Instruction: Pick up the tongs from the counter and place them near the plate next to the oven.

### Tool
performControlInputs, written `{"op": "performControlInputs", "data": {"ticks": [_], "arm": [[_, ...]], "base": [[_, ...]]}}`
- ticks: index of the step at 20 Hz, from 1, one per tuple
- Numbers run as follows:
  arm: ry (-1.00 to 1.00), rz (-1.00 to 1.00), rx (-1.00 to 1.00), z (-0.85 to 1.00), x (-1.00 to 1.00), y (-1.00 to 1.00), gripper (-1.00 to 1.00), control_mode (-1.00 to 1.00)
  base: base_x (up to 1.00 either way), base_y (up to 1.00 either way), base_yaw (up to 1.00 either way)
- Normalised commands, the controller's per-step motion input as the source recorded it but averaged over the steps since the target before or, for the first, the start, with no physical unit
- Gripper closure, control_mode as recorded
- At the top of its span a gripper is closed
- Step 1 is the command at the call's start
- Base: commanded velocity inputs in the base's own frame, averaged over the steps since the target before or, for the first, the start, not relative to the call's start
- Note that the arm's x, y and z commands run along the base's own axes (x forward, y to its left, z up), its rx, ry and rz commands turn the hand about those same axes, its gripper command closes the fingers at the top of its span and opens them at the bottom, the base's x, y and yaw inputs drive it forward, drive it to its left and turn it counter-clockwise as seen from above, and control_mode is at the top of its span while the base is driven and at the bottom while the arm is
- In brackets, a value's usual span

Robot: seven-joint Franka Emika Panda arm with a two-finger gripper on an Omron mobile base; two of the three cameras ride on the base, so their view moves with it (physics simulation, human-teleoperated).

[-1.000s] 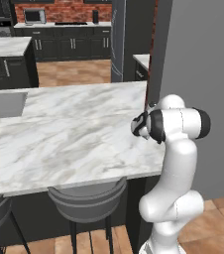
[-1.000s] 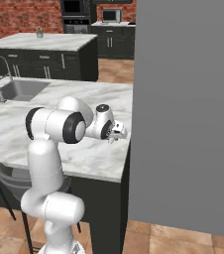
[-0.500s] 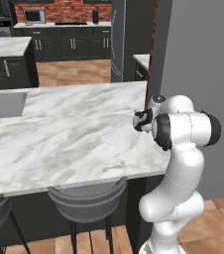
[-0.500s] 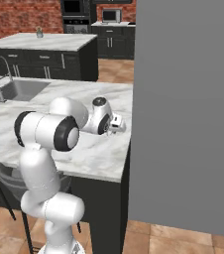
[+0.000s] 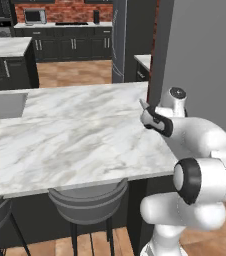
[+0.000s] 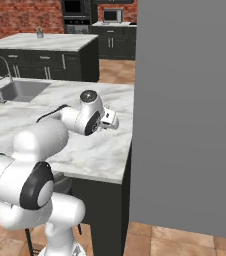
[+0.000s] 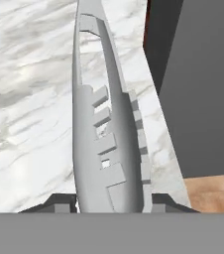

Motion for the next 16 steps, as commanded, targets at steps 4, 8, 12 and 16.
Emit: {"op": "performControlInputs", "data": {"ticks": [4,8,12,16], "arm": [[0.00,0.00,0.04,1.00,-1.00,0.43,1.00,-1.00],[0.02,0.02,0.00,0.92,-0.99,0.66,1.00,-1.00],[0.00,0.00,0.00,0.00,0.00,0.00,1.00,1.00],[0.00,0.00,0.00,0.00,0.00,0.00,1.00,1.00]], "base": [[0.00,0.00,0.00],[0.00,0.00,0.00],[-0.78,0.99,0.31],[-0.27,1.00,0.62]]}}
